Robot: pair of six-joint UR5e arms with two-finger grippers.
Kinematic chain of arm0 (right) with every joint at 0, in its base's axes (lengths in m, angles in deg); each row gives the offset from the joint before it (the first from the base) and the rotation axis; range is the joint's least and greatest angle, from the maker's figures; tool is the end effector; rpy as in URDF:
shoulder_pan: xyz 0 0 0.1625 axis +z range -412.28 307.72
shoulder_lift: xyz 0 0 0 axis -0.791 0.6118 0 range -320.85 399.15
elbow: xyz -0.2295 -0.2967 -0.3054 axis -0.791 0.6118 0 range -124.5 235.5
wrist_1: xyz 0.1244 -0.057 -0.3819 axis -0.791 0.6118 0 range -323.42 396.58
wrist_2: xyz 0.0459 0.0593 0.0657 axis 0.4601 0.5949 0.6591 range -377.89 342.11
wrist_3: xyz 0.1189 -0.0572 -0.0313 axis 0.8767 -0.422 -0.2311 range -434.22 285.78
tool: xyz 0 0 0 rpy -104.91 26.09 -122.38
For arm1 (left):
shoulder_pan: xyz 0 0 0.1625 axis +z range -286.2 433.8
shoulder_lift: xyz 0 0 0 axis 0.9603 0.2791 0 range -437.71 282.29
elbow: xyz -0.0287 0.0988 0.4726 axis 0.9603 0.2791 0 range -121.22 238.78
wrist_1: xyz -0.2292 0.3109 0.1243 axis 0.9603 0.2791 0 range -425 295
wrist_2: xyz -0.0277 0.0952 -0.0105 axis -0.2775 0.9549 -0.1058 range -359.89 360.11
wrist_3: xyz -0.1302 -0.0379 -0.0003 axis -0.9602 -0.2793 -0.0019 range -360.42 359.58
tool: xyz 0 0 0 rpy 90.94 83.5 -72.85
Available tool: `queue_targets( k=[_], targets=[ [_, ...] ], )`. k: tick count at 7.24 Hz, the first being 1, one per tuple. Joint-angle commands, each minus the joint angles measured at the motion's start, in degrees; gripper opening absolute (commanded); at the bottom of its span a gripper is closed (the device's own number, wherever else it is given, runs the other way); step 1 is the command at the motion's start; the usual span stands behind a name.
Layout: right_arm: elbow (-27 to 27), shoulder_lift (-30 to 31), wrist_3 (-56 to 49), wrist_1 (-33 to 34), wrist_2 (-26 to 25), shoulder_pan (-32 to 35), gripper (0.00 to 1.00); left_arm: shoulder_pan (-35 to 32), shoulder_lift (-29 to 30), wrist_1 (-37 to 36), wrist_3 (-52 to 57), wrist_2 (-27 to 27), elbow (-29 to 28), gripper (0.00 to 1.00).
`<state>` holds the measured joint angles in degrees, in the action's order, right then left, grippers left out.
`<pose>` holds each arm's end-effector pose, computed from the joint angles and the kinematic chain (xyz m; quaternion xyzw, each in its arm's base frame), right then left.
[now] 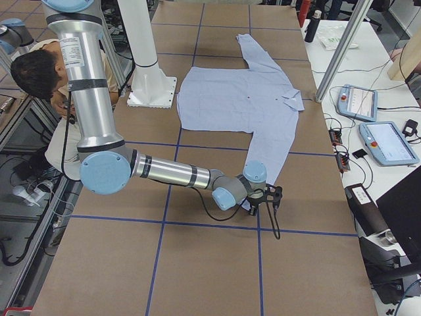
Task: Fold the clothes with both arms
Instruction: 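Lift the cuff with the right gripper and carry it across toward the collar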
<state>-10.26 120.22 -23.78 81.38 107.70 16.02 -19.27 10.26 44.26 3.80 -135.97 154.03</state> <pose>-0.1662 -0.5647 0.7875 0.0246 -0.3833 0.1520 0.9107 -0.0620 -0.4910 0.6731 0.2034 0.3717 0.0854 0.9018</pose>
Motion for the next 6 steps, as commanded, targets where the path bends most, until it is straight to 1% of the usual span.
queue_targets(
  k=[1, 2, 3, 4, 5, 6],
  targets=[
    [-0.50, 0.06, 0.09, 0.02, 1.13, -0.01, 0.00, -0.01, 0.00, 0.00, 0.00, 0.02, 0.20, 1.00],
    [-1.03, -0.20, 0.26, -0.06, 3.40, -0.01, 0.00, -0.01, 0.00, 0.00, 0.00, -0.07, 0.29, 1.00],
    [-1.99, -0.21, 0.70, -0.06, 4.30, 0.08, 0.00, -0.01, 0.00, 0.00, 0.00, -0.07, 0.20, 1.00],
    [-4.35, -0.21, 1.05, 0.46, 4.74, 0.08, 0.00, -0.01, 0.00, 0.00, 0.00, -0.15, 0.29, 1.00],
    [-8.12, -0.03, 2.10, 0.64, 5.09, 0.25, 0.00, -0.01, 0.00, -0.09, 0.00, -0.16, 0.29, 1.00],
    [-13.72, 0.23, 2.63, 2.38, 5.18, 0.51, 0.00, -0.01, 0.00, -0.01, 0.00, -0.16, 0.37, 1.00]
  ],
)
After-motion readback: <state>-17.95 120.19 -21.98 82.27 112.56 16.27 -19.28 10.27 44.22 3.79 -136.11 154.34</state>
